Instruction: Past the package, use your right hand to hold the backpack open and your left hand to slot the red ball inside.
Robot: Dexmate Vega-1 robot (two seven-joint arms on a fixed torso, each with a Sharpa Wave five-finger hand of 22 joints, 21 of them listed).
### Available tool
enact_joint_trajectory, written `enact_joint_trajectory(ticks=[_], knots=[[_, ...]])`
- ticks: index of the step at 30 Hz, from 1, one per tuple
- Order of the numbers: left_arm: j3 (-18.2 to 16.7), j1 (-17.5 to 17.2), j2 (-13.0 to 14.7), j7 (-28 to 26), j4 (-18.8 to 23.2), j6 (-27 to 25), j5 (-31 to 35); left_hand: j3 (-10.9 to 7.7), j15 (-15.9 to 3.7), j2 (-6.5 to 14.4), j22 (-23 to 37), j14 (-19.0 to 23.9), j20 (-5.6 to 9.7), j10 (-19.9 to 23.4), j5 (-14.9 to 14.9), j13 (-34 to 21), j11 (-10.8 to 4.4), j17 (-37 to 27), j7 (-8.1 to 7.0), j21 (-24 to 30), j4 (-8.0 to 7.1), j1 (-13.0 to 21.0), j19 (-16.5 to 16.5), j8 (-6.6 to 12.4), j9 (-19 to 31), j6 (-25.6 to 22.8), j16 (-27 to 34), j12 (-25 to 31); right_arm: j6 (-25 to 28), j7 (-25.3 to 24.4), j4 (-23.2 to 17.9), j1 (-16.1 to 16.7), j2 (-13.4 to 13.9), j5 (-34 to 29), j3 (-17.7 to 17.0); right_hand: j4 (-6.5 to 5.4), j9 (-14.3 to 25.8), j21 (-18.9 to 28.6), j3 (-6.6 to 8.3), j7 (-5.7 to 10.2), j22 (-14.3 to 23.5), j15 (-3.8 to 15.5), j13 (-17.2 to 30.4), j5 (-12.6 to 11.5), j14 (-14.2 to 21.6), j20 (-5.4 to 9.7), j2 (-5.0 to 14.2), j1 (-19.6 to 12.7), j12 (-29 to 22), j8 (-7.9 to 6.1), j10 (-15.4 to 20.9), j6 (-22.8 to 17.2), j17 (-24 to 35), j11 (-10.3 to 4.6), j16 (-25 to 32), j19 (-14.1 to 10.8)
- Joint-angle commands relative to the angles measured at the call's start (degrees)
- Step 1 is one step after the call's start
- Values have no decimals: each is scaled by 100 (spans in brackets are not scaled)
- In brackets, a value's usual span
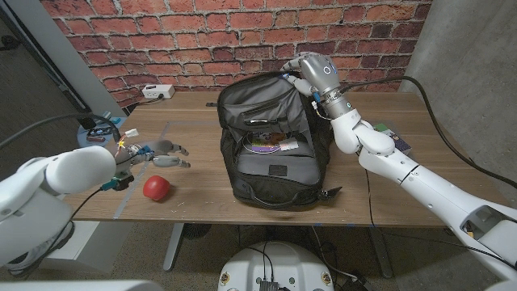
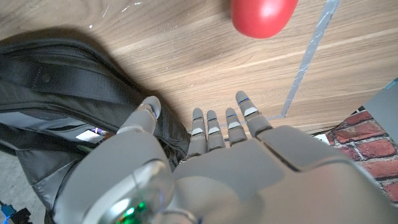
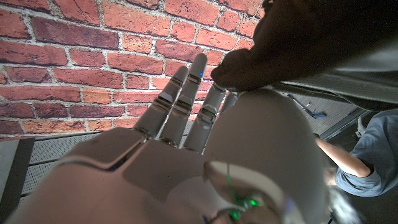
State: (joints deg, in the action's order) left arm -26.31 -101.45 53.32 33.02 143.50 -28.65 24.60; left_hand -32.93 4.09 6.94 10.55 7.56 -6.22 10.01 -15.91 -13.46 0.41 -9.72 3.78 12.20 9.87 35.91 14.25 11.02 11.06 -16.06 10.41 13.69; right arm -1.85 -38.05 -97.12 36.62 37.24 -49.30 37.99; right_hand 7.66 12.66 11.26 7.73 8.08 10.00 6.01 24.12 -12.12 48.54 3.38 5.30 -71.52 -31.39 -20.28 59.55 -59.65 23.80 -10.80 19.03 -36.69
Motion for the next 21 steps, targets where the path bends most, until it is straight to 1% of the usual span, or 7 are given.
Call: enact_joint_trajectory(ticks=[1, 6, 10, 14, 17, 18, 21], knots=[[-76, -324, -336, 24, 232, -90, 937, 9, 27, 5, 7, 15, 89, 51, -33, -21, -29, -19, 10, 12, -4, 73, 22, 10, 10, 16, 4, 20, -25, -102, 160, -103, -74, 106, 36, -6, 31, 31, -7, 54, 9, 786, 14, -38, 78, 790, 163, -116, -11, 16, 79, -14, 23, -60, -21, 29], [-95, -426, -528, 81, 296, -85, 1273, 13, 26, -1, 7, 16, 102, 56, -30, -28, -32, -18, 15, 11, -3, 88, 24, 16, 11, 4, 4, 23, -39, -123, 216, -165, -84, 119, 54, -7, 33, 30, -19, 62, 9, 786, 17, -40, 79, 789, 165, -121, -7, 22, 78, -12, 34, -60, -35, 34], [-163, -475, -724, 162, 327, -42, 1396, 15, 22, -4, 7, 16, 113, 55, -28, -32, -19, -18, 6, 9, -2, 98, 20, 16, 10, 8, 5, 24, -24, -150, 276, -219, -120, 132, 66, -10, 34, 30, -26, 59, 9, 786, 24, -42, 83, 789, 172, -125, -10, 27, 85, -11, 43, -60, -44, 36], [-157, -527, -861, 157, 360, -26, 1654, 23, 9, -11, 10, 16, 190, 59, -21, -40, -16, -19, 19, 31, -4, 114, 74, 17, 10, 11, 5, 26, -7, -177, 343, -274, -162, 136, 93, -13, 36, 30, -37, 58, 9, 786, 23, -44, 92, 788, 180, -129, -3, 32, 86, -12, 56, -58, -53, 39], [-216, -559, -1042, 107, 363, 104, 1691, 26, 8, -14, 12, 18, 198, 71, -18, -44, -20, -19, 26, 32, -4, 122, 77, 19, 10, 9, 6, 32, -9, -216, 412, -315, -202, 151, 118, -13, 37, 30, -42, 53, 9, 786, 35, -45, 92, 788, 181, -133, -5, 33, 82, -16, 61, -59, -60, 41], [-189, -534, -1087, 142, 388, 21, 1735, 27, 7, -15, 13, 17, 202, 72, -18, -45, -21, -19, 28, 33, -4, 124, 78, 19, 10, 8, 6, 33, -11, -240, 436, -325, -216, 156, 126, -13, 37, 30, -43, 55, 9, 786, 36, -45, 92, 789, 180, -133, -4, 34, 78, -14, 62, -58, -61, 41], [-181, -539, -1180, 132, 397, 7, 1891, 28, 12, -16, 14, 15, 208, 69, -16, -49, -10, -20, 38, 30, -4, 131, 70, 20, 10, 6, 6, 32, -4, -293, 493, -352, -248, 160, 154, -13, 37, 31, -48, 57, 9, 786, 31, -45, 95, 788, 183, -137, 3, 35, 76, -18, 69, -60, -66, 41]])
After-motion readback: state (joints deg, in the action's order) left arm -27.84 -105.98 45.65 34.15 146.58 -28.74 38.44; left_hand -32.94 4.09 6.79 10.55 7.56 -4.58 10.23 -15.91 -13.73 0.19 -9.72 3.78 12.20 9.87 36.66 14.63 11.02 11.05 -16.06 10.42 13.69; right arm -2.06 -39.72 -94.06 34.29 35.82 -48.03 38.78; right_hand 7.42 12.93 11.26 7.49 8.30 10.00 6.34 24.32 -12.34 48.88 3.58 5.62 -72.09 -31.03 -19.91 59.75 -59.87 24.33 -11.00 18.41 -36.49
